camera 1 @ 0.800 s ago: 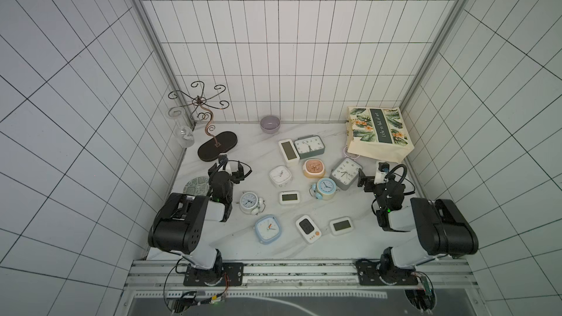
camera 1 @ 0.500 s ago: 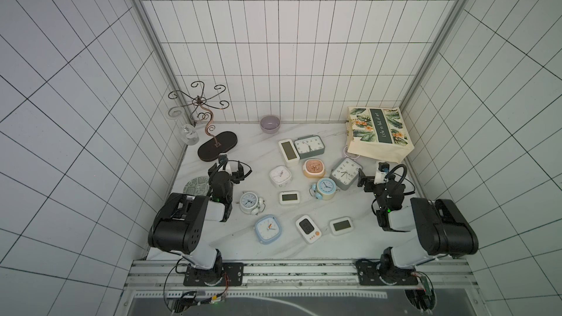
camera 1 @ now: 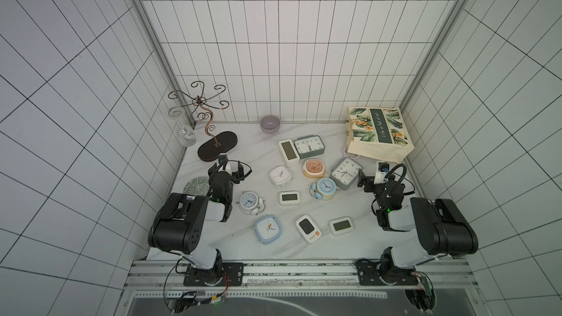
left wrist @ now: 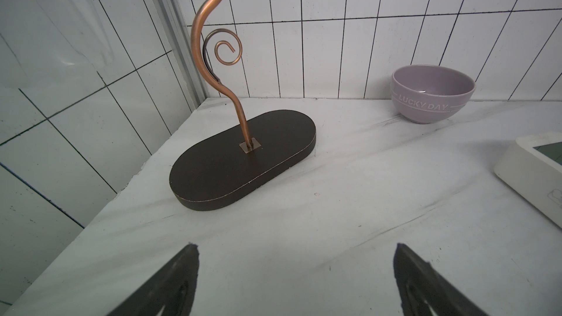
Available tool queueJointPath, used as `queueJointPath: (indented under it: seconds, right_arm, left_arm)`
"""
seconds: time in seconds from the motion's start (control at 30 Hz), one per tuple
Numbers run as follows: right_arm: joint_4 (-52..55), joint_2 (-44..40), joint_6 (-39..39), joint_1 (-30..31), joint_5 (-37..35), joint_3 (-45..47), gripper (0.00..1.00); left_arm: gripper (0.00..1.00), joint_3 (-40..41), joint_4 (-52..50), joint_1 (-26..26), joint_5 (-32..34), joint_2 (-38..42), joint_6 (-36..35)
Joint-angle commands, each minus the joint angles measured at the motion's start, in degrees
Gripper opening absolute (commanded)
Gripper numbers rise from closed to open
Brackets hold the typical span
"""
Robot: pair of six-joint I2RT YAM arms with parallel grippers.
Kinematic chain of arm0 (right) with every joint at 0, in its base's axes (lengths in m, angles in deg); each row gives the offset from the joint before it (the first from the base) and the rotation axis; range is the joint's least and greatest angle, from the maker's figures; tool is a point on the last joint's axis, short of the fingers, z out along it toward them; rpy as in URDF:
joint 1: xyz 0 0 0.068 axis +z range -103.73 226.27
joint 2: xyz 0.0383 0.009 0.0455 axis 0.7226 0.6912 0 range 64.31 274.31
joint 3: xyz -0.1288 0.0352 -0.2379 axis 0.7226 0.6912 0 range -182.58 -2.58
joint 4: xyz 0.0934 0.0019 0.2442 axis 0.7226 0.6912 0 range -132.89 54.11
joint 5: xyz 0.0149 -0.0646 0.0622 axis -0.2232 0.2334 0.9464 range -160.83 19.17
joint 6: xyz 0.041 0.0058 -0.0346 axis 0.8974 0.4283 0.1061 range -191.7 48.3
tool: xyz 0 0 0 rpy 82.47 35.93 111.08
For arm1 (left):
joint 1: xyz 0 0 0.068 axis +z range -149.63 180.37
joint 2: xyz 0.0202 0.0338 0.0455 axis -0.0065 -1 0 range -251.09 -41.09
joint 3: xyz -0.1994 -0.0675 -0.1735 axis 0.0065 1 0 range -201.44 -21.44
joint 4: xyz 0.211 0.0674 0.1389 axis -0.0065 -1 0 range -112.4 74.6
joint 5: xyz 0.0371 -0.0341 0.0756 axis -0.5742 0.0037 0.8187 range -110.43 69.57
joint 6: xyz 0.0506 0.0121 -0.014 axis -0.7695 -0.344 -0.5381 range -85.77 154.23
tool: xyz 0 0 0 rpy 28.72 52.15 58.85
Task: Put the alarm clock into the canvas bag
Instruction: Pick up the canvas bag from the corner of the board.
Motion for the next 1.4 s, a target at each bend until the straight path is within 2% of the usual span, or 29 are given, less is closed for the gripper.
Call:
queueJointPath:
  seconds: [0.0, 0.2, 0.27, 0.33, 0.4, 0.5, 0.6, 0.7, 0.87, 1.03, 1.23, 1.37]
  right_arm:
    - [-0.4, 0.4, 0.6, -0.3, -0.9, -3.3, 1.00]
    - [-0.7, 0.2, 0.5, -0.3, -0.9, -3.1, 1.00]
    - [-2.2, -3.1, 0.6, 0.3, -3.2, -1.4, 0.98]
    - [9.0, -12.2, 0.2, 2.1, -8.9, -3.2, 0.98]
    - [23.4, -19.6, 1.3, 3.4, -13.1, -10.0, 0.96]
    - [38.3, -23.7, 5.0, 5.6, -13.7, -21.3, 0.92]
    - [47.9, -21.1, 4.0, 8.3, -8.8, -31.6, 0.89]
    - [59.7, -14.4, 0.0, 9.9, -8.6, -43.7, 0.90]
    - [70.7, -3.5, -6.0, 10.0, -11.0, -57.0, 0.93]
    - [79.1, 6.1, -8.4, 11.2, -12.4, -69.4, 0.94]
    - [84.2, 16.9, -9.4, 13.4, -20.6, -80.8, 0.96]
    - [86.3, 23.0, -10.1, 13.6, -23.7, -87.7, 0.93]
  left_arm:
    - [0.97, -0.8, 0.5, 0.2, -0.6, 0.6, -0.1]
    - [0.97, -0.7, 0.6, 0.2, -0.7, 0.8, -0.3]
    - [0.97, 0.2, 4.2, -0.9, 2.6, 2.2, -1.7]
    - [0.97, -3.1, -6.8, -6.5, 13.0, 9.2, -4.6]
    - [0.97, -8.3, -17.3, -14.6, 23.1, 15.7, -5.2]
    - [0.97, -14.3, -23.7, -24.3, 25.5, 22.0, -3.2]
    - [0.97, -19.0, -28.5, -28.9, 17.5, 25.5, 4.9]
    - [0.97, -25.9, -40.1, -28.7, 6.9, 25.8, 16.0]
    - [0.97, -29.8, -47.2, -27.1, -8.8, 23.8, 22.2]
    - [0.97, -29.4, -45.6, -22.8, -23.5, 20.1, 29.4]
    - [0.95, -27.0, -38.5, -17.8, -34.7, 15.7, 35.1]
    - [0.91, -26.3, -33.8, -17.2, -40.3, 12.5, 36.9]
